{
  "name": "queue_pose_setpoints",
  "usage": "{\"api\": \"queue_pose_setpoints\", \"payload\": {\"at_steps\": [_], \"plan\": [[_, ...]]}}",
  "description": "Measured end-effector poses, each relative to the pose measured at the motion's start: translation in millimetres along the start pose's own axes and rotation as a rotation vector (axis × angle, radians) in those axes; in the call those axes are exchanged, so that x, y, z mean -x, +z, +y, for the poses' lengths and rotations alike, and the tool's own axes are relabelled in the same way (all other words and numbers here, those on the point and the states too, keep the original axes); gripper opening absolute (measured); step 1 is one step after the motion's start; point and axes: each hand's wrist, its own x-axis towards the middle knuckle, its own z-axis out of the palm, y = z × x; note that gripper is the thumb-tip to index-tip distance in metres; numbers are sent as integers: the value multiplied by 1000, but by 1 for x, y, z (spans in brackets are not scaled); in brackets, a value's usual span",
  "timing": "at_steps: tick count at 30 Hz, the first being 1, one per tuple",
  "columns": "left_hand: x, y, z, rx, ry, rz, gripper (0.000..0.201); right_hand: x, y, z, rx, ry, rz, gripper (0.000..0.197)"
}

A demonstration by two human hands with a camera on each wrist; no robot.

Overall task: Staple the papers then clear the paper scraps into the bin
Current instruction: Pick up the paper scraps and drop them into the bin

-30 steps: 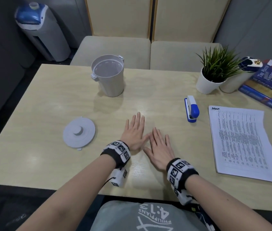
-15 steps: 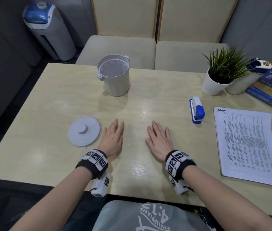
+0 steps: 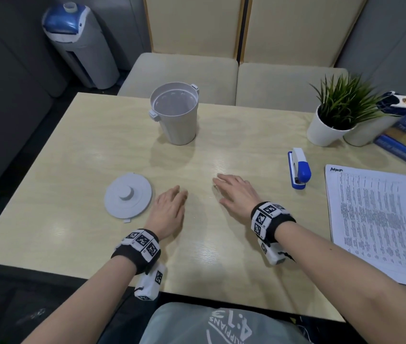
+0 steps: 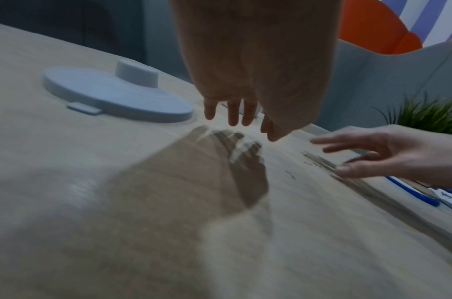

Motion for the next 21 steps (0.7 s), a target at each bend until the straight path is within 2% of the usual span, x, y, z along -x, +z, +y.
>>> {"api": "queue_pose_setpoints", "payload": {"at_steps": [2,5,14,15,18,19,21], "plan": [[-1,2,4,0,9,12,44,-6,3,-5,32,-51,-25,45],[-2,4,8,3,19,15,41,-8,10,-7,-8,-71,26,28],[-5,7,13,-7,57,21,35,7,13,-1,6,-72,69,23],[-8,7,15,-21,70,25,35,7,12,0,-50,-36,91,21],[-20,8,27,-45,98,27,32,6,6,7,-307,208,195,15],[-25,8,32,-29,93,26,31,6,5,10,-354,267,195,16],[-36,10,41,26,62,23,29,5,2,15,-354,291,124,13]]}}
